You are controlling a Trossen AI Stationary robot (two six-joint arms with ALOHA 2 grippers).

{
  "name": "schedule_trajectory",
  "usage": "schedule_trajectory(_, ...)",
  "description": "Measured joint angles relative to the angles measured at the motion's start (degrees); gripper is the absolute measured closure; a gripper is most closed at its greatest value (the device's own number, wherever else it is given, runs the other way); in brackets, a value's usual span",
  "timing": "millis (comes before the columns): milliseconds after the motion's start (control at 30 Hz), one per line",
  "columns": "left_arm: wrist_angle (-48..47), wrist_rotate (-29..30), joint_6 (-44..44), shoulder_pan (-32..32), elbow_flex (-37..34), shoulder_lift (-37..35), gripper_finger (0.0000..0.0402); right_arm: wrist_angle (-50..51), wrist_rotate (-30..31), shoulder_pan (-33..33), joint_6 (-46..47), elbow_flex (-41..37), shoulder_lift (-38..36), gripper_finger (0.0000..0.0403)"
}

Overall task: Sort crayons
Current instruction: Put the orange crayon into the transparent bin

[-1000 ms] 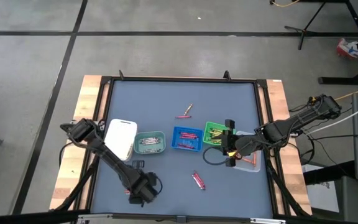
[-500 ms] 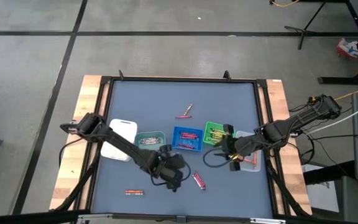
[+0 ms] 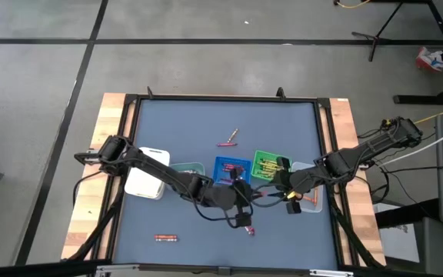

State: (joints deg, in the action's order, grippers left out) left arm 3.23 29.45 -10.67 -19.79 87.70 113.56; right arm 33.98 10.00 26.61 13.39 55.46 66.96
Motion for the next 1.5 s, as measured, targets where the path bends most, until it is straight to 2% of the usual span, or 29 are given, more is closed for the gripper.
schedule_trajectory(200,7.4,0.0,5.2,0.4,0.0,0.0,0.0395,-0.6,-1.1,0.0,-0.2,0.0,0.0,0.0253)
schedule_trajectory(333,10.1,-0.2,5.4,0.5,0.0,0.0,0.0395,-3.7,-0.9,0.0,-0.4,0.0,0.0,0.0253)
schedule_trajectory(600,11.1,-0.2,8.1,0.7,0.0,0.0,0.0395,-10.2,-0.3,0.0,-3.5,0.0,0.0,0.0253)
schedule_trajectory(767,11.1,-0.2,8.3,0.7,0.0,-0.1,0.0395,-10.2,-0.3,0.0,-3.6,0.0,0.0,0.0255)
schedule_trajectory(900,11.1,-0.2,8.3,0.7,0.0,-0.1,0.0395,-10.2,-0.2,0.0,-3.6,0.0,0.0,0.0277)
schedule_trajectory(1233,10.9,0.0,8.1,0.9,0.0,-0.1,0.0394,-9.9,-0.2,0.0,-4.0,0.0,0.0,0.0365)
schedule_trajectory(1500,10.8,-0.1,8.0,1.1,0.0,-0.2,0.0385,-9.7,-0.1,0.0,-3.6,0.0,0.0,0.0374)
